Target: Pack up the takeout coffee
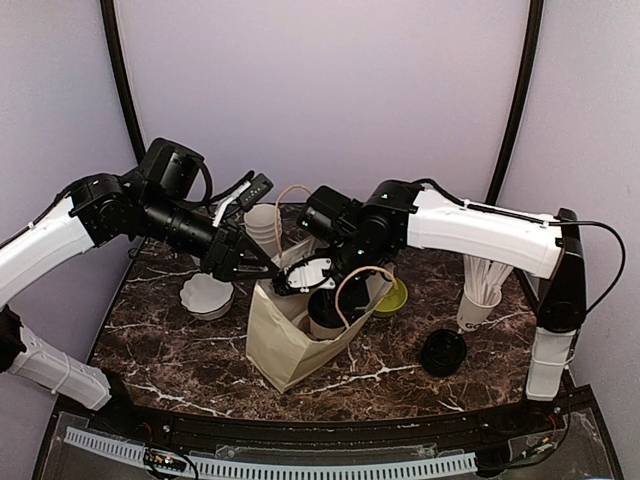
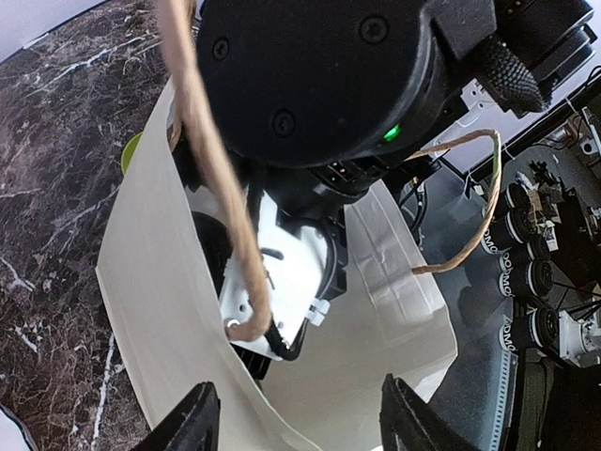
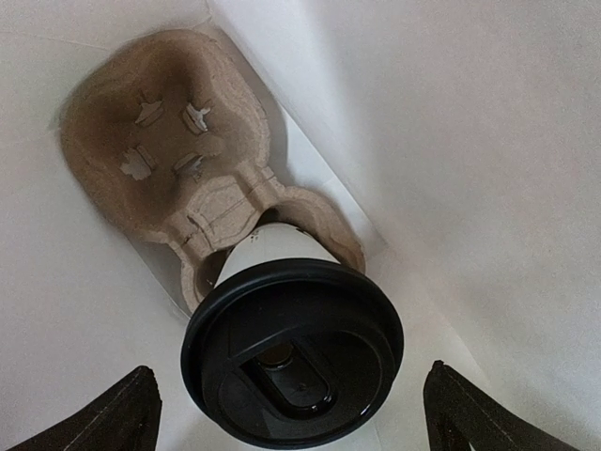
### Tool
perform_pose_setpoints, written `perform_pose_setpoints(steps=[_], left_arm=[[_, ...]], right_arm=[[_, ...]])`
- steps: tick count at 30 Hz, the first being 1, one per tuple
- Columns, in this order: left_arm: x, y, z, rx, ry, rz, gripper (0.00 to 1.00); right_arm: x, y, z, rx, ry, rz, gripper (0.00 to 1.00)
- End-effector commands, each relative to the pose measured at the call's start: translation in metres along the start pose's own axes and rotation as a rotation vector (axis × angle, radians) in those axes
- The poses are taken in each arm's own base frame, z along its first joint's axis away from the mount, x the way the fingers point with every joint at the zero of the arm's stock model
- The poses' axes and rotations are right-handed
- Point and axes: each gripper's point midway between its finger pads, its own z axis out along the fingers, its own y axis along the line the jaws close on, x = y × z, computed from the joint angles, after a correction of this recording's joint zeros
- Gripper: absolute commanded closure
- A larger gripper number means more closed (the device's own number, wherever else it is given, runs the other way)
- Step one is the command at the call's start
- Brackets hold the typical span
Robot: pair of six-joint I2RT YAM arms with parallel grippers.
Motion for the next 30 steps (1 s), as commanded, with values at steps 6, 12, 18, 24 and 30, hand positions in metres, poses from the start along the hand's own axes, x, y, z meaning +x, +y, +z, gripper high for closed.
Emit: perform_pose_setpoints(steps=[6, 12, 18, 24, 30], left_arm=[[0.001, 0.032, 0.003, -0.199, 0.037, -0.044, 0.49], [-0.002, 0.057, 0.01, -0.308, 0.053, -0.061, 0.57], [-0.012, 0.065, 0.016, -0.331, 0.048, -0.039, 0.7], [-0.032, 0.071, 0.015, -0.355, -0.008, 0.04, 0.85], [-0.047, 0.065, 0.027, -0.297, -0.029, 0.072, 0.8]], right_arm=[[-0.006, -0.016, -0.006, 0.059, -0.02, 0.011, 0.01], [-0.004, -0.009, -0.022, 0.047, -0.041, -0.051, 0.01], [-0.019, 0.006, -0.06, -0.021, -0.152, -0.126, 0.01], [-0.025, 0.006, -0.081, -0.015, -0.202, -0.161, 0.01], [-0.029, 0.001, -0.088, 0.013, -0.221, -0.177, 0.01]])
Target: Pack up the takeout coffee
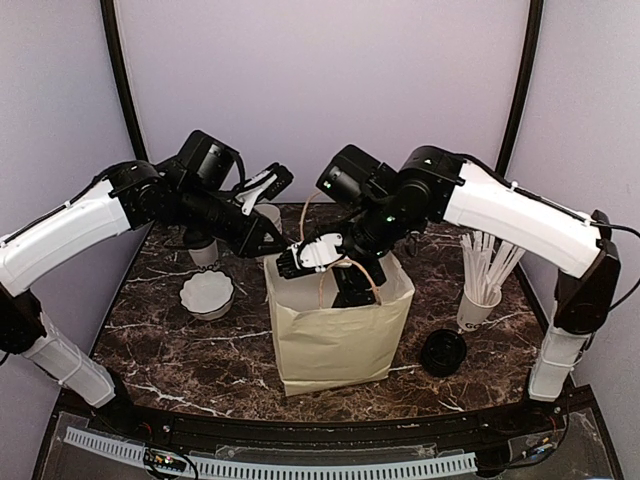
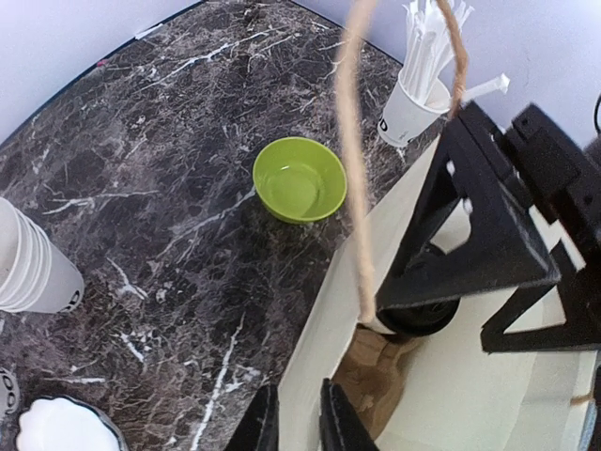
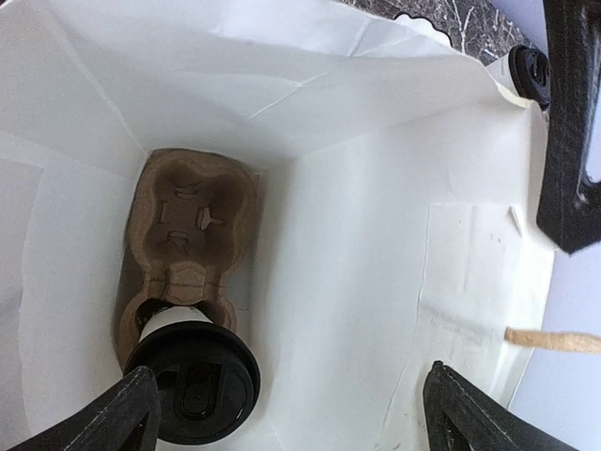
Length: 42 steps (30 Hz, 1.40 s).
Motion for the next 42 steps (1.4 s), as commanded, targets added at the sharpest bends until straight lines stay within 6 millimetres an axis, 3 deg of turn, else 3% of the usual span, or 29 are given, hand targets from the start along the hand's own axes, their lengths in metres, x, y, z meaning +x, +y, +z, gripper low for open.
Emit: perform_pose_setpoints(steps=[1, 4, 7, 13, 19, 25, 30, 32, 34, 36, 42], left_arm=[[-0.027, -0.006, -0.004, 0.033, -0.075, 0.054, 0.76], [-0.04, -0.013, -0.011, 0.055, -0.117, 0.078, 0.57], [-0.047, -0.025, -0.016, 0.117, -0.142, 0.112, 0.48], [-0.058, -0.032, -0.021, 0.148, -0.161, 0.181, 0.42], [-0.068, -0.042, -0.003, 0.241, -0.138, 0.178, 0.4], [-0.071, -0.054, -0.003, 0.318, -0.141, 0.195, 0.41], [-0.079, -0.037, -0.011, 0.19, -0.159, 0.193, 0.44], [-0.085, -0.027, -0.028, 0.101, -0.197, 0.211, 0.42], [-0.088, -0.03, -0.057, 0.07, -0.249, 0.243, 0.39], [-0.081, -0.038, -0.067, 0.107, -0.248, 0.269, 0.34], [-0.062, -0.049, -0.043, 0.219, -0.189, 0.262, 0.31]], right_arm=[[-0.009, -0.005, -0.019, 0.018, -0.049, -0.027, 0.01], [-0.014, -0.005, -0.033, 0.024, -0.072, -0.052, 0.02], [-0.018, -0.005, -0.046, 0.032, -0.091, -0.077, 0.01], [-0.02, -0.007, -0.071, 0.062, -0.096, -0.136, 0.01], [-0.026, -0.021, -0.115, 0.167, -0.125, -0.17, 0.01], [-0.019, -0.028, -0.142, 0.247, -0.116, -0.161, 0.01], [-0.006, -0.041, -0.161, 0.32, -0.106, -0.119, 0.01], [0.005, -0.052, -0.169, 0.37, -0.084, -0.082, 0.01], [0.016, -0.066, -0.176, 0.419, -0.079, -0.025, 0.02], [0.03, -0.079, -0.18, 0.449, -0.083, 0.038, 0.01], [0.07, -0.106, -0.189, 0.487, -0.088, 0.198, 0.01]])
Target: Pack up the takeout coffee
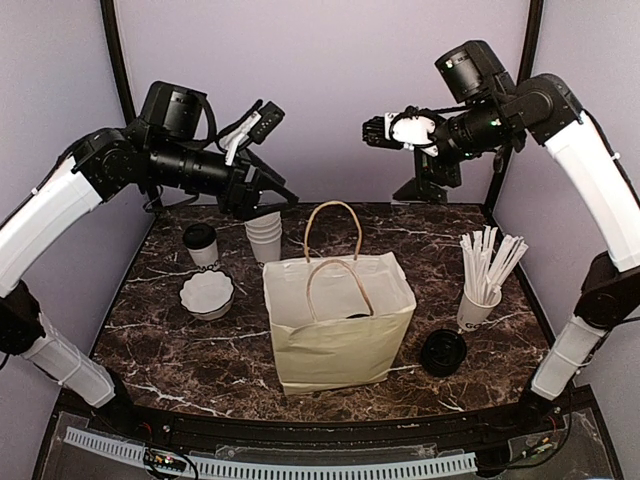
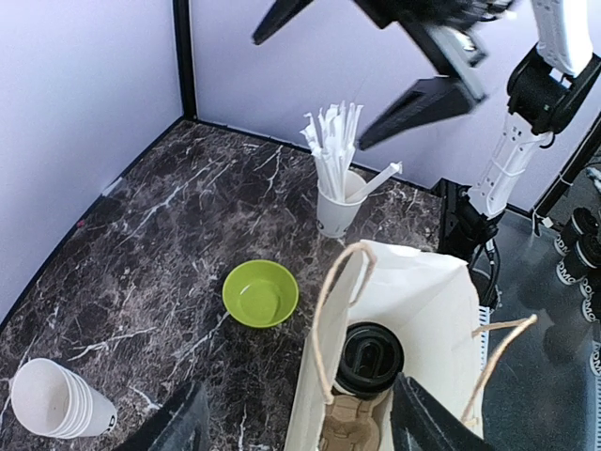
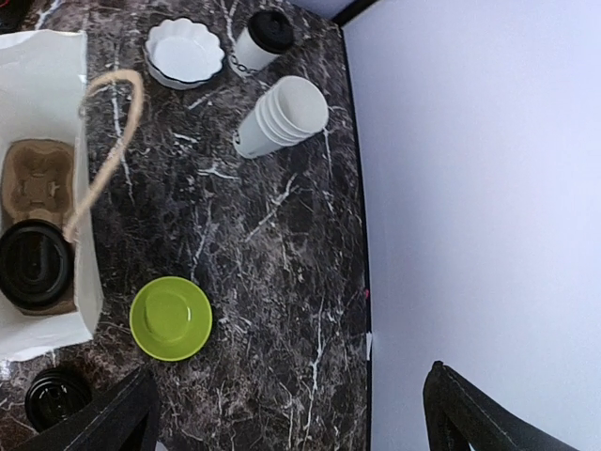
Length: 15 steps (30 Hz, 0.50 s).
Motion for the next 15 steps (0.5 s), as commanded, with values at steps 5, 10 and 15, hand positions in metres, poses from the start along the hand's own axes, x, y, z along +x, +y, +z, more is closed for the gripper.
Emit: perform_pose_setpoints(steps=[5, 10, 15], left_arm=[[0.021, -0.009, 0.036, 0.138, 0.041, -0.001, 0.31], [0.024, -0.005, 0.057, 0.171, 0.068, -0.009, 0.4], [0.004, -0.006, 0.059, 0.193, 0.025, 0.034, 0.97]], right_arm=[[0.031, -0.027, -0.001, 0.066, 0.022, 0.132, 0.01], [0.043, -0.033, 0.002, 0.085, 0.048, 0.163, 0.01], [0.053, -0.04, 0.01, 0.105, 0.075, 0.18, 0.01]])
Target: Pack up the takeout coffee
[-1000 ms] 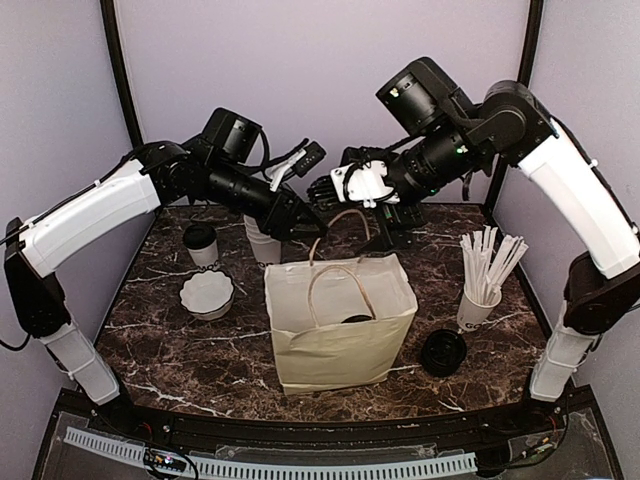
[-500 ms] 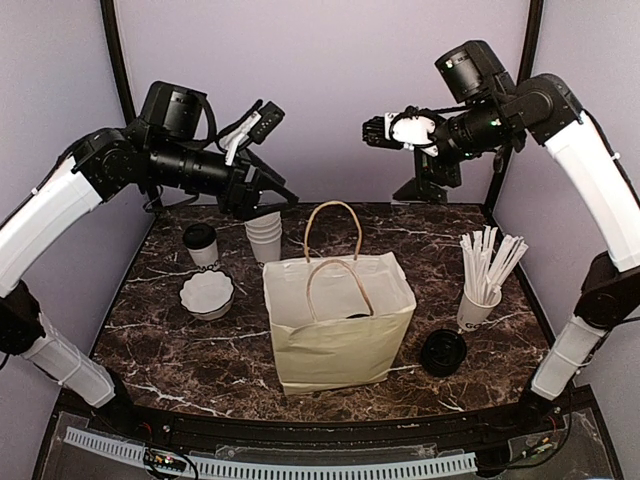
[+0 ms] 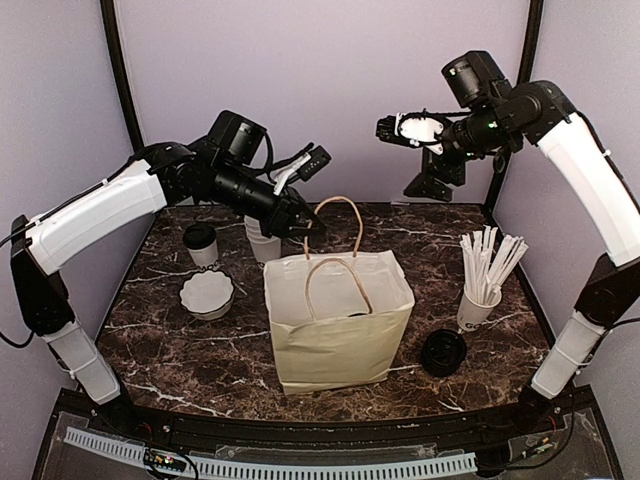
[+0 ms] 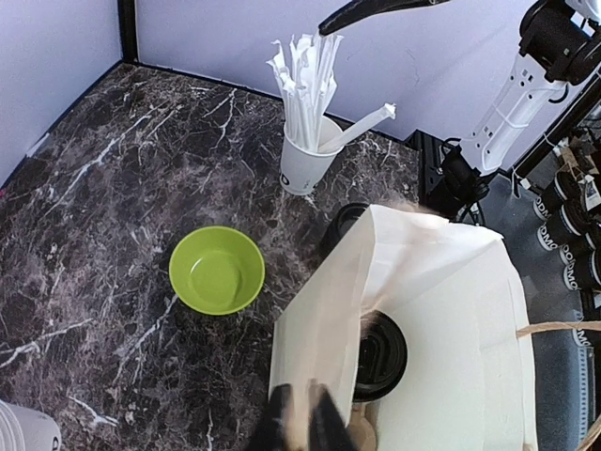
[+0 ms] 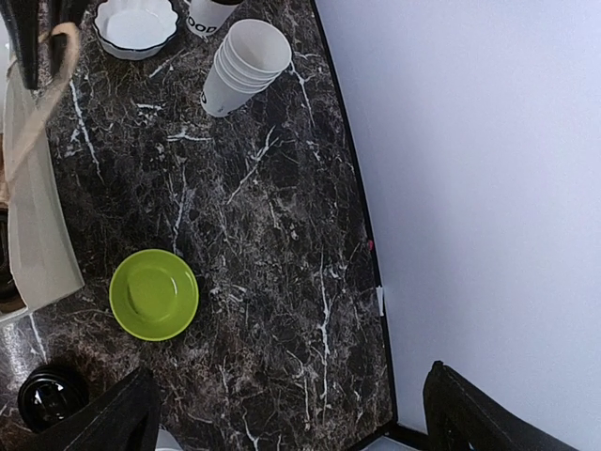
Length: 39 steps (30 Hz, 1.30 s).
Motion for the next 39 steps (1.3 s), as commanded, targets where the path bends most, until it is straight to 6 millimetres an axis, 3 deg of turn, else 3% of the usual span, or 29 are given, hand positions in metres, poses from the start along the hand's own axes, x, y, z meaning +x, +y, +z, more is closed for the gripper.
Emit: perform_pose_setpoints(steps=[1, 4, 8, 13, 19, 24, 29, 33, 39], left_arm=[[-0.04, -0.014, -0.022, 0.02, -0.107, 0.107, 1.0], [-0.057, -0.019, -0.041, -0.014, -0.156, 0.15, 1.0], [-0.052, -0.038, -0.054, 0.049, -0.174, 0.144, 1.0], [-0.011, -0.059, -0.036, 0.151, -0.111, 0.058, 1.0], [0.016, -0.088, -0.038, 0.182, -0.096, 0.049, 0.98], [0.031, -0.096, -0.04, 0.17, -0.098, 0.03, 0.97], [0.033, -0.092, -0.041, 0.142, -0.103, 0.037, 0.97], [0.027, -0.079, -0.042, 0.054, -0.11, 0.071, 0.97], [0.007, -0.025, -0.054, -0.215, -0.102, 0.107, 0.96]], right_arm=[[0.001, -0.019, -0.001, 0.069, -0.023, 0.037, 0.01], [0.004, -0.026, 0.007, 0.079, -0.015, 0.052, 0.01], [0.005, -0.027, 0.019, 0.062, -0.005, 0.054, 0.01], [0.01, -0.021, 0.033, 0.024, 0.017, 0.055, 0.01], [0.007, -0.011, 0.041, -0.034, 0.005, 0.062, 0.01], [-0.003, 0.007, 0.033, -0.129, -0.05, 0.038, 0.01], [-0.003, 0.03, 0.038, -0.223, -0.052, 0.013, 0.02], [-0.004, 0.036, 0.037, -0.245, -0.058, 0.007, 0.02], [-0.005, 0.038, 0.036, -0.255, -0.073, 0.004, 0.02]])
